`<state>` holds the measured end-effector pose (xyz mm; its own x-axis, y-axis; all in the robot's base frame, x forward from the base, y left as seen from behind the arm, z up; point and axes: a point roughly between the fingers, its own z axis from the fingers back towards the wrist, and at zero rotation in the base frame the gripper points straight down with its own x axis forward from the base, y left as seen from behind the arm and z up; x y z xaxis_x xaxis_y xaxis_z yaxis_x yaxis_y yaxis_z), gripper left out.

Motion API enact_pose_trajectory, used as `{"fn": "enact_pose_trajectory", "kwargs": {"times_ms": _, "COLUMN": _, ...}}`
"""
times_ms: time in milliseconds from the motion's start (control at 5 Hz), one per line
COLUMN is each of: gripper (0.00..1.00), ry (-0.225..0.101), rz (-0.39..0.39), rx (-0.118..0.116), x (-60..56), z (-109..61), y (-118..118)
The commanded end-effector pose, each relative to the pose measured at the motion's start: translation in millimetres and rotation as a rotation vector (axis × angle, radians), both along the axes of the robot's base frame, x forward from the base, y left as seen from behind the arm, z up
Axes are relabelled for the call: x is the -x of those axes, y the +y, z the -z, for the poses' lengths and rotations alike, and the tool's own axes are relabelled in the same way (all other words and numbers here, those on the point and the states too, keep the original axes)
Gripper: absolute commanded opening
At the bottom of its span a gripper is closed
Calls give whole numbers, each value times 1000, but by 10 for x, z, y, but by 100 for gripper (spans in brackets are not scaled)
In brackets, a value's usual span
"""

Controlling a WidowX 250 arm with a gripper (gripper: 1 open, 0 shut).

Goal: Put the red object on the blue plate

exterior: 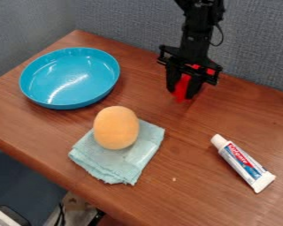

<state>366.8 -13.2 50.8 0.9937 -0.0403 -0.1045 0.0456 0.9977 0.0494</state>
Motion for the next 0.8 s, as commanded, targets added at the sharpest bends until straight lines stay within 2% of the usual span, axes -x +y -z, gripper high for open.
{"fn": "enact_pose_trajectory", "kwargs": {"times_ms": 0, "gripper": 0, "ry": -109, "rz": 6, "rx": 10, "x": -100, "z": -379, "y": 13}}
{"fn": "enact_pose_trajectory", "kwargs": {"times_ms": 600, "gripper": 0, "ry": -115, "rz": 2, "rx": 18, "x": -166, "z": -365, "y": 104}}
